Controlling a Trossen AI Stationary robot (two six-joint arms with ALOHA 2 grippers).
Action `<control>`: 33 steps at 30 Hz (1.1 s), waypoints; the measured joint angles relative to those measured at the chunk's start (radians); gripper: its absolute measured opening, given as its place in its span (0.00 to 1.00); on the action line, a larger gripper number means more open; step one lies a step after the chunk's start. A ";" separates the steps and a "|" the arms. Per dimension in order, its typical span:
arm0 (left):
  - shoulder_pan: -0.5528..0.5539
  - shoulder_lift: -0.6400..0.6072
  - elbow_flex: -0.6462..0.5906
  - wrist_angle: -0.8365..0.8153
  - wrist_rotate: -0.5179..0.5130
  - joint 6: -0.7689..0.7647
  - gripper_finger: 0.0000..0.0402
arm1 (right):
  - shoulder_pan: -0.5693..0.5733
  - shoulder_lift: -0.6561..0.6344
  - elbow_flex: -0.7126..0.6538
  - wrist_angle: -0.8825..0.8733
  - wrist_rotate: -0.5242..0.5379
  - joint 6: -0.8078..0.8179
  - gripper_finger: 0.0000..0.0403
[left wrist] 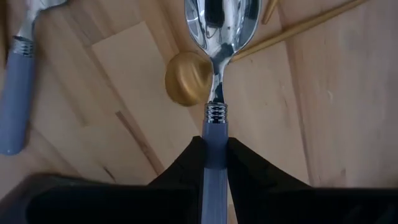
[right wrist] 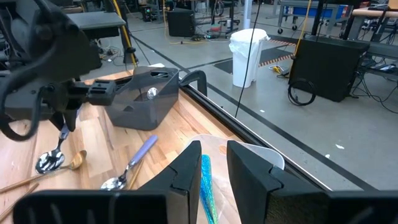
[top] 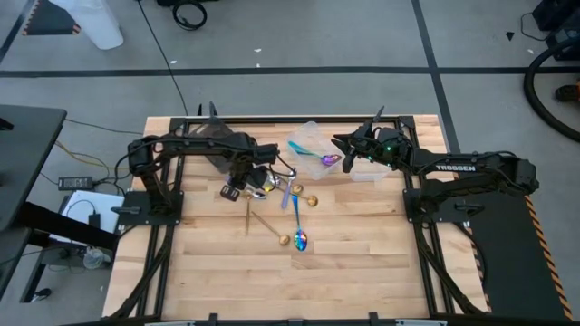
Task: Sort silverware by color (type)
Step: Put the purple spoon into the black bin
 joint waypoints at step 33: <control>0.266 -0.174 0.233 -0.174 -0.145 -0.010 0.14 | 0.000 0.000 0.000 -0.031 0.008 -0.027 0.22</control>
